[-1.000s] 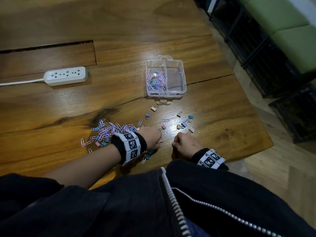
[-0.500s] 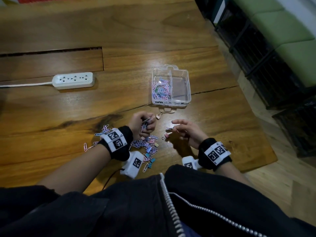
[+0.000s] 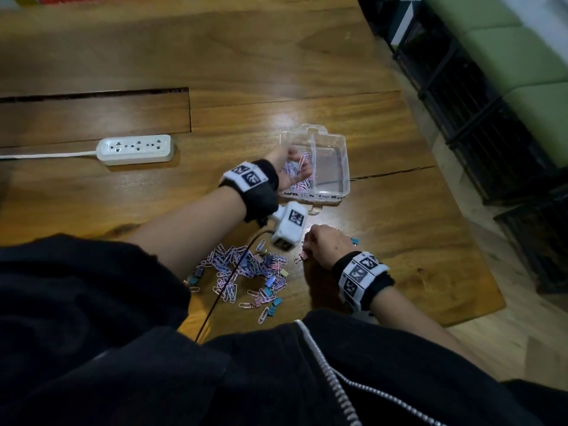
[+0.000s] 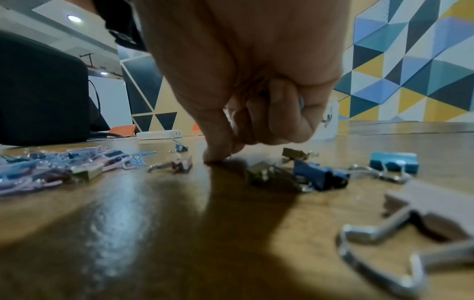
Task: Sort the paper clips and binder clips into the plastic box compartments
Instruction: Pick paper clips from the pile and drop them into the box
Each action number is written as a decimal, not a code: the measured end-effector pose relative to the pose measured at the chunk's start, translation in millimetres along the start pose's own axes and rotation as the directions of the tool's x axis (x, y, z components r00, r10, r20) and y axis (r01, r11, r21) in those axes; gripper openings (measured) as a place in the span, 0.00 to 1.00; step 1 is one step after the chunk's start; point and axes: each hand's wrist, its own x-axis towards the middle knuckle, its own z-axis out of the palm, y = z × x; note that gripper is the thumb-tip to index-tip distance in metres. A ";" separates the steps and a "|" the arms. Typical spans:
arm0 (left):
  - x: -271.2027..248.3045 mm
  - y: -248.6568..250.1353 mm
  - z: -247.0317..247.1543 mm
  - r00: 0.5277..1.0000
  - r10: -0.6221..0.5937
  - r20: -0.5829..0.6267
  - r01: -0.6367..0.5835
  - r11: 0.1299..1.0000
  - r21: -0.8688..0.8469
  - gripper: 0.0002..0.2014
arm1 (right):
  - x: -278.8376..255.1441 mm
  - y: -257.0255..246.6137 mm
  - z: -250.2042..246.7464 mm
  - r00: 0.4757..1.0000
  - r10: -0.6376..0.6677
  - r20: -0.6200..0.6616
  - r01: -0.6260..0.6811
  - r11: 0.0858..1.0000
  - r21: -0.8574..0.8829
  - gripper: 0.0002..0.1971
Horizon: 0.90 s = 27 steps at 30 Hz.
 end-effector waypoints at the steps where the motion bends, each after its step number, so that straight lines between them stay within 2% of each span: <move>1: 0.1 3.6 4.0 1.000 0.008 -0.024 -0.008 1.000 0.024 0.09 | -0.1 -0.3 -0.2 1.000 -0.003 0.025 0.003 1.000 0.003 0.07; 4: 11.3 8.1 7.9 1.000 0.012 -0.017 -0.010 0.994 0.113 0.32 | 4.4 2.7 -8.0 0.998 0.026 0.066 -0.033 0.994 0.106 0.07; 5: 6.8 7.9 8.5 1.000 0.029 -0.004 -0.028 0.988 0.153 0.34 | 7.5 4.5 -13.6 0.997 0.034 0.073 -0.045 0.987 0.155 0.05; 6: 6.3 6.9 7.7 0.999 0.040 0.014 -0.042 0.985 0.167 0.34 | 11.0 5.9 -21.2 0.996 0.025 0.084 -0.042 0.978 0.205 0.04; 8: 3.2 5.3 1.4 0.998 0.054 0.038 -0.060 0.979 0.195 0.32 | 19.2 4.9 -41.2 0.991 -0.010 0.136 -0.030 0.958 0.286 0.10; 11: -4.2 -0.5 -13.6 0.994 0.103 0.043 -0.111 0.960 0.256 0.30 | 30.5 -9.1 -75.0 0.986 -0.022 0.165 -0.052 0.902 0.429 0.04; 12: -5.2 -3.0 -21.4 0.991 0.128 0.040 -0.134 0.951 0.277 0.26 | 36.1 -15.0 -84.6 0.989 -0.015 0.149 -0.058 0.878 0.475 0.04; 14: -12.0 -11.1 -37.0 0.983 0.181 0.030 -0.176 0.883 0.435 0.09 | 49.3 -27.6 -97.5 0.996 0.007 0.093 -0.058 0.830 0.555 0.06; 15: -16.4 -17.1 -44.9 0.977 0.211 0.022 -0.187 0.810 0.556 0.04 | 56.1 -33.3 -100.7 0.998 0.021 0.059 -0.052 0.802 0.595 0.06; 16: -19.6 -24.6 -53.7 0.970 0.239 0.033 -0.199 0.718 0.667 0.03 | 62.4 -38.6 -101.8 0.999 0.042 0.028 -0.051 0.763 0.644 0.06; 18: -26.7 -41.8 -69.3 0.966 0.237 0.105 -0.212 0.494 0.843 0.06 | 68.1 -47.4 -101.5 0.997 0.074 -0.012 -0.044 0.707 0.706 0.05; 20: -32.8 -56.2 -79.1 0.968 0.159 0.195 -0.229 0.242 0.943 0.08 | 69.3 -49.4 -96.3 0.996 0.064 -0.057 -0.008 0.733 0.680 0.15; 22: -34.9 -67.8 -84.3 0.972 0.061 0.228 -0.230 0.044 0.972 0.13 | 61.1 -45.8 -87.7 0.991 0.029 -0.134 0.063 0.772 0.632 0.17; 25: -36.2 -78.7 -89.9 0.972 0.011 0.236 -0.233 -0.136 0.963 0.19 | 34.9 -33.2 -62.7 0.978 0.018 -0.208 0.115 0.786 0.607 0.10; 27: -39.1 -83.3 -92.1 0.969 -0.011 0.245 -0.243 -0.171 0.955 0.21 | 12.2 -24.7 -40.3 0.986 -0.040 -0.161 0.120 0.842 0.526 0.05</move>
